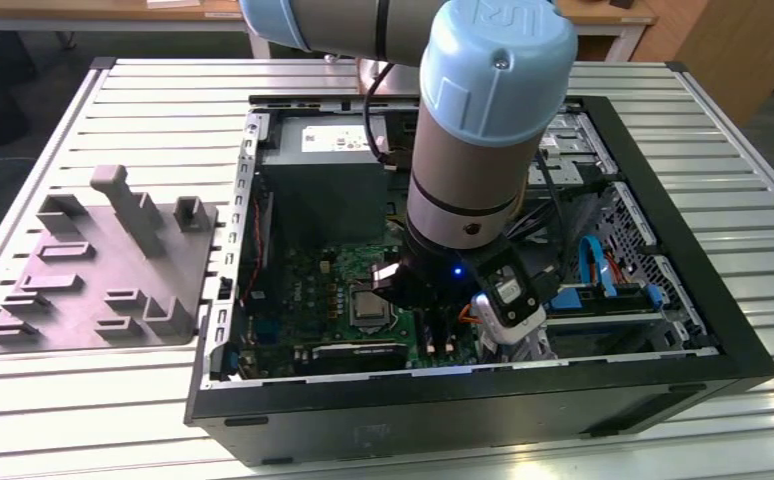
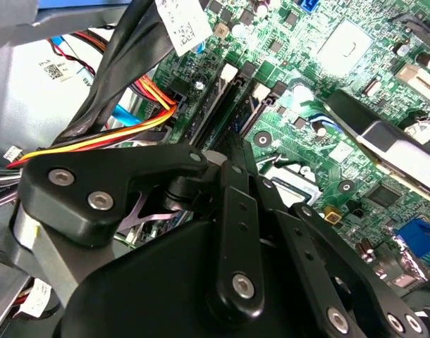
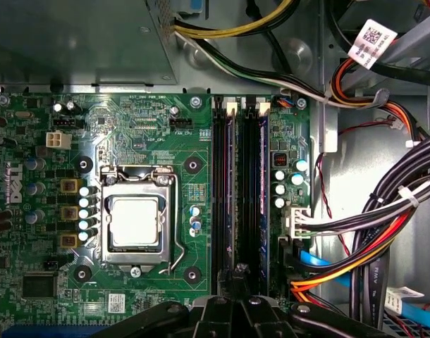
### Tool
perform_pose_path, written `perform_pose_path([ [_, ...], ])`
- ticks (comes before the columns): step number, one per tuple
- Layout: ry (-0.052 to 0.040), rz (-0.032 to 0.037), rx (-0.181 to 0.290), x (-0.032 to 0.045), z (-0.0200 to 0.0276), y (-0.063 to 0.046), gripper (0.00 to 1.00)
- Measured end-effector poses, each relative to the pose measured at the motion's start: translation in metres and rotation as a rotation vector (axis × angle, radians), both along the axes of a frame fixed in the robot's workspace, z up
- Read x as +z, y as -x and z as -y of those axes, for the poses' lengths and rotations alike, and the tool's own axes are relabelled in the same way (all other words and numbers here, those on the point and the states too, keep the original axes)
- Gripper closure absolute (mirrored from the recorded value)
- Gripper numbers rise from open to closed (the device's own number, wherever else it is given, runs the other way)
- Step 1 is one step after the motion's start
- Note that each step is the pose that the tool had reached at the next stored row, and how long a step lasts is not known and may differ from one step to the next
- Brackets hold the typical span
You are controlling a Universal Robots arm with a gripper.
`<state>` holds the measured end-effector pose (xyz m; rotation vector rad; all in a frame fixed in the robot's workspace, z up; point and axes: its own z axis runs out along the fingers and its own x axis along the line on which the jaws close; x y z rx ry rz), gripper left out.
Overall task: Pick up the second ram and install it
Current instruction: 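Press down the second ram until it locks into place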
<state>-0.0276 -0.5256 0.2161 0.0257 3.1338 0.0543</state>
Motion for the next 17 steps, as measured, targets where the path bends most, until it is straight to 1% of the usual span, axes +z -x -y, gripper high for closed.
perform_pose_path([
  [3,-0.0014,0.0005,0.0,0.0013,-0.0001,0.0,0.9],
  [5,-0.0026,0.0007,0.0,0.0042,-0.0003,0.0,0.9],
  [6,-0.0004,0.0,0.0,0.0071,-0.0001,0.0,0.9],
  [9,0.0003,0.0001,0.0,0.0144,0.0,0.0,0.9],
  [14,0.0031,0.0,0.0,0.0291,0.0,0.0,0.9],
  [17,0.0046,0.0,0.0,0.0355,0.0,0.0,0.9],
])
